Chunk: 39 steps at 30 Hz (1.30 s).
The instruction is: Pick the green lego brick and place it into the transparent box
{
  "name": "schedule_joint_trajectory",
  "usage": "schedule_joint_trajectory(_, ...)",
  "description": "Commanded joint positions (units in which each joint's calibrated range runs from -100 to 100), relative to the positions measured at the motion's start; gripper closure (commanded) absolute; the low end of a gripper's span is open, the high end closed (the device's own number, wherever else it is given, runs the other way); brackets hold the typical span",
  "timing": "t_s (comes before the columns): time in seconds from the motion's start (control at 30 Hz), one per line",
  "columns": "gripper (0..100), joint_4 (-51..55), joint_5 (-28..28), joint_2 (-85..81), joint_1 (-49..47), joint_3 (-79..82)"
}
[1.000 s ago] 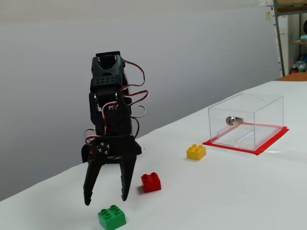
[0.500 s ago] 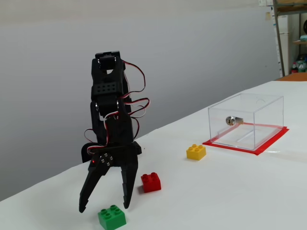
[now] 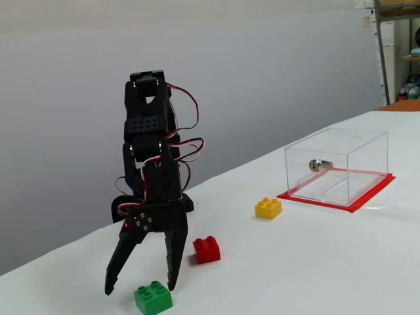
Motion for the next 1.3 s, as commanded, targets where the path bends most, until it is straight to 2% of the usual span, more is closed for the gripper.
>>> schedule_joint_trajectory(0.0,62,-1.73,-0.79,-0.24,0.15,-1.23)
schedule_joint_trajectory(1.03,62,-1.73,-0.90,2.39,0.82,-1.32)
schedule_joint_trajectory(1.13,66,-1.73,-0.90,2.39,1.04,-1.32)
schedule_joint_trajectory(1.27,81,-1.73,-0.90,2.39,1.19,-1.32)
